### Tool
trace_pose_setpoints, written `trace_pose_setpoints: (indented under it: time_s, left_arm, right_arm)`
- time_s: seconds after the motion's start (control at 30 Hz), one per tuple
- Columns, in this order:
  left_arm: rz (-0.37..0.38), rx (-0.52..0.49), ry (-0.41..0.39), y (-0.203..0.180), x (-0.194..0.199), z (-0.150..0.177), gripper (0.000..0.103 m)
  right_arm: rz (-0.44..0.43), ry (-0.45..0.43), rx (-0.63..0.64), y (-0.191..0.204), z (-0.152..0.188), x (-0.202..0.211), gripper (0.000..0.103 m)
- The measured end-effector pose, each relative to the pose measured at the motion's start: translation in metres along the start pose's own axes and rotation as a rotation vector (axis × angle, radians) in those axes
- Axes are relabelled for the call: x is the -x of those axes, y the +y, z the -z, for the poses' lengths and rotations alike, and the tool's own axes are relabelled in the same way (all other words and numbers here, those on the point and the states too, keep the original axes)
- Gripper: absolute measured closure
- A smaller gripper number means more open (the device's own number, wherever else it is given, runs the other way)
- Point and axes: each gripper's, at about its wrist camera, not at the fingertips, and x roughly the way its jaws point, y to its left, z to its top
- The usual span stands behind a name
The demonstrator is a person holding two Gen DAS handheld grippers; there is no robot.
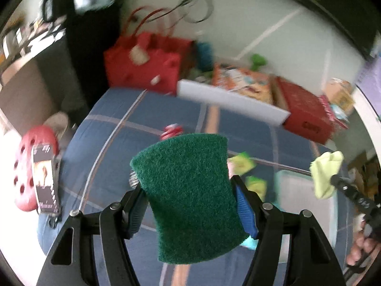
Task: Organize soft objects
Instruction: 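Carry the sponge and cloth into the white tray and open both tools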
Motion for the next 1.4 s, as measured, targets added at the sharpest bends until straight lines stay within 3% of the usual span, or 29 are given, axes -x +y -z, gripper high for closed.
trace_pose_setpoints:
  time_s: [0.27, 0.47, 0.6, 0.7, 0.97, 1.2, 1.4]
  left_arm:
    - [0.095, -0.155, -0.015, -0.1, 0.007, -0.008, 0.035]
    - [0.154, -0.254, 0.003, -0.169, -0.007, 0.006, 0.035]
    - [0.182, -0.297, 0.055, -0.207, -0.036, 0.021, 0.035]
    - [0.19, -0.324, 0.11, -0.228, -0.061, 0.039, 0.035]
    - [0.166, -0.349, 0.219, -0.255, -0.119, 0.074, 0.035]
    - [0.141, -0.366, 0.253, -0.265, -0.15, 0.086, 0.034]
    - [0.127, -0.365, 0.246, -0.266, -0.151, 0.088, 0.032]
  right_arm:
    - [0.216, -0.047, -0.084, -0.064, 0.019, 0.032, 0.099]
    - [0.297, -0.058, -0.11, -0.097, 0.027, 0.041, 0.099]
    - [0.287, -0.028, -0.15, -0.119, 0.034, 0.031, 0.098]
    - [0.331, 0.006, -0.15, -0.132, 0.039, 0.021, 0.098]
    - [0.357, 0.095, -0.163, -0.159, 0.046, -0.007, 0.098]
    - [0.387, 0.146, -0.194, -0.181, 0.048, -0.019, 0.096]
    - [0.386, 0.16, -0.187, -0.18, 0.045, -0.019, 0.095]
